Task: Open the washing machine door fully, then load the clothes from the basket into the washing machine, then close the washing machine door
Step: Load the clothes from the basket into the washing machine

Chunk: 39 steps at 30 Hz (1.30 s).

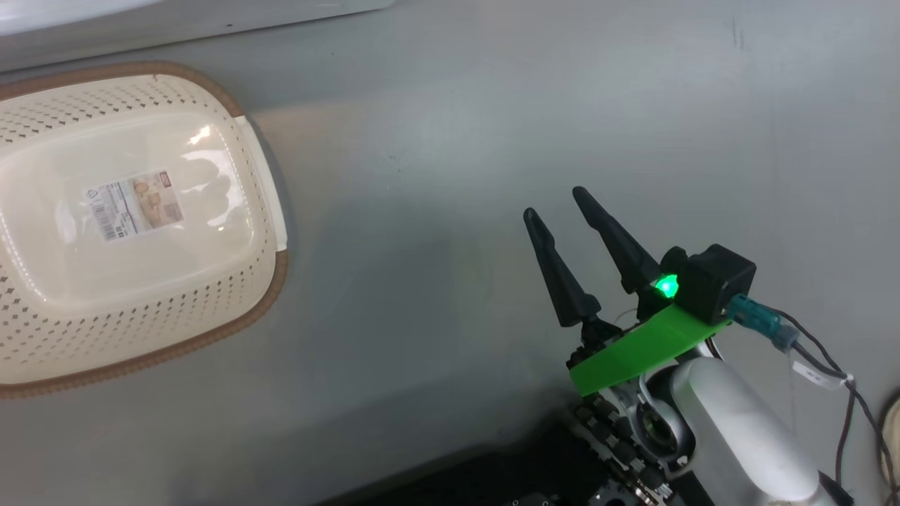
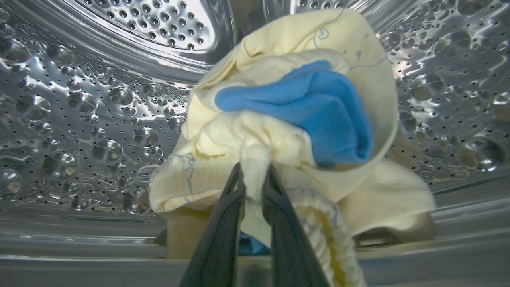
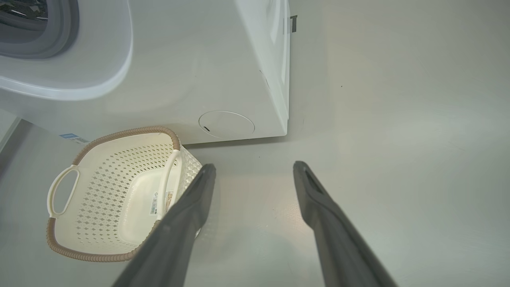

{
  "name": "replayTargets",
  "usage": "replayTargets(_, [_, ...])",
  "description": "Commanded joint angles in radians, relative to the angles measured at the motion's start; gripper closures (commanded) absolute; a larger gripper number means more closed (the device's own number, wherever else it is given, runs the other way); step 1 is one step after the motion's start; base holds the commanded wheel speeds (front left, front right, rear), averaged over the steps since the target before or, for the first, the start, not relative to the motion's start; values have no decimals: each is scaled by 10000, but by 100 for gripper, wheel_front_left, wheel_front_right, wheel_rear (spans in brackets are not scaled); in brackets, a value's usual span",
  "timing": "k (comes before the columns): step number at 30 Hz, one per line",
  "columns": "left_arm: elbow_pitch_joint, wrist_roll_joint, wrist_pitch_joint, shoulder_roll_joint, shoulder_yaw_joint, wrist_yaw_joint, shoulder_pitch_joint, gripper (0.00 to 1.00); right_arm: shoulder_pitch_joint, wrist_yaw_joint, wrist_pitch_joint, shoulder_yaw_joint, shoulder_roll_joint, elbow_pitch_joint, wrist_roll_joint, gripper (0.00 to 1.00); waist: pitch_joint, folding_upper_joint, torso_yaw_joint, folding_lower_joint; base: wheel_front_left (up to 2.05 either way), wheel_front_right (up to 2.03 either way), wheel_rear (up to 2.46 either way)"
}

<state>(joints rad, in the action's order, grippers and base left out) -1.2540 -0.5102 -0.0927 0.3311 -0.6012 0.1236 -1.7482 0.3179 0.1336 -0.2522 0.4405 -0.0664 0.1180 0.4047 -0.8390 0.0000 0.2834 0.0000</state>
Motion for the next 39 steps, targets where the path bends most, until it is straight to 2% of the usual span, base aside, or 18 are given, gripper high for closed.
replayTargets(1, [223, -35, -35, 353, 3, 25, -541, 100, -172, -29, -96, 190, 3, -217, 47, 0, -3, 0, -3, 0, 0, 0, 0])
replayTargets(3, [276, -31, 111, 369, -43, 31, -538, 100, -153, -29, -96, 193, 5, -203, 43, 0, 3, 0, -11, 0, 0, 0, 0])
replayTargets(4, [276, -52, 173, 374, -44, 33, -515, 71, -144, -29, -96, 189, 6, -192, 43, 0, 20, 0, -13, 0, 0, 0, 0])
replayTargets(5, [266, -74, 218, 370, -46, 35, -478, 52, -141, -29, -96, 181, 6, -176, 41, 0, 55, 0, -25, 0, 0, 0, 0])
replayTargets(6, [262, -80, 276, 379, -57, 36, -463, 6, -138, -29, -96, 185, 7, -162, 39, 0, 81, 0, -30, 0, 0, 0, 0])
replayTargets(7, [278, -91, 399, 393, -48, 24, -469, 0, -132, -29, -96, 186, 8, -150, 38, 0, 104, 0, -39, 0, 0, 0, 0])
replayTargets(17, [114, -417, 1258, 204, 102, -112, 277, 0, -110, -29, -96, 4, -111, -125, -12, 0, 758, 0, -266, 0, 0, 0, 0])
replayTargets(39, [92, -1427, 3019, -542, 397, 30, 3130, 0, -140, -29, -96, -528, -480, 23, 16, 0, 2920, 0, -1197, 0, 0, 0, 0])
